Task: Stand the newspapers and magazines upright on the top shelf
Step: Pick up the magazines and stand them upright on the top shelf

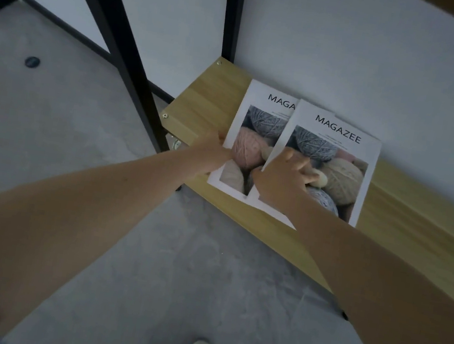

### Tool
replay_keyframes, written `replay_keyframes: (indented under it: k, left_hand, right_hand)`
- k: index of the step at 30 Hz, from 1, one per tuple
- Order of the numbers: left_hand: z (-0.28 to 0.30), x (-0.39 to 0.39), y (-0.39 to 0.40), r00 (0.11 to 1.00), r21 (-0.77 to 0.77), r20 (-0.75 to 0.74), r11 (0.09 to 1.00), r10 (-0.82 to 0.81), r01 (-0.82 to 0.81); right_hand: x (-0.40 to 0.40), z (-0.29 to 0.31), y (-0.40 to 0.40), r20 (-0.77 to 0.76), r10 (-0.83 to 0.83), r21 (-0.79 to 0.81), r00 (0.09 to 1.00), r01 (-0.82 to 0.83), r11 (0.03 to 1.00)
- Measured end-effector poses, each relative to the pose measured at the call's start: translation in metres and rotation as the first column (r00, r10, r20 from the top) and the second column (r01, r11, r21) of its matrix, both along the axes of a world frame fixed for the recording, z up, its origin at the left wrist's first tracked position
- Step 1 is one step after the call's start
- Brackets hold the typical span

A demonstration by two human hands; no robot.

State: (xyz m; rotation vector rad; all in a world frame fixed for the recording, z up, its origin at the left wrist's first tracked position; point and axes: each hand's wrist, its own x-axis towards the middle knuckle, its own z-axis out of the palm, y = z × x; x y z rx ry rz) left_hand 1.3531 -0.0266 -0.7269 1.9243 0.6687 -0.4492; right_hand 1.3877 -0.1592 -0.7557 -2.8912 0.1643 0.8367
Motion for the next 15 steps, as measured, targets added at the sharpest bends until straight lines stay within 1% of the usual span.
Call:
replay_keyframes:
  k: [2,4,8,10,12,15]
  left_hand:
    - [0.0,-0.006,-0.003,0.998,-0.091,-0.053,0.995,0.029,-0.033]
    - [0.001,-0.013,-0.01,0.996,-0.127,-0.089,0.991,0.021,-0.032]
    - [0.0,-0.031,-0.025,0.999,-0.085,0.014,0.996,-0.032,0.033]
    - [0.003,-0.041,-0.03,0.998,-0.086,0.042,0.995,-0.05,0.054]
    - [0.014,-0.053,-0.035,0.997,-0.081,0.067,0.995,-0.048,0.053]
    - [0.041,-0.071,-0.042,0.991,-0.092,0.129,0.995,-0.028,0.04]
  right_hand:
    - [-0.001,0.003,-0.008,-0.011,0.027,-0.004,1.0,-0.027,1.0]
    - [-0.004,0.011,-0.016,-0.011,0.063,0.007,0.998,-0.063,0.998]
    - [-0.011,0.031,-0.032,-0.003,0.012,0.079,1.0,-0.012,0.997]
    - [-0.014,0.035,-0.038,-0.028,0.0,0.103,1.0,0.003,0.995]
    - [-0.02,0.043,-0.045,-0.059,0.025,0.114,0.998,-0.018,0.993]
    - [-0.03,0.071,-0.057,-0.134,0.07,0.123,0.988,-0.053,0.991]
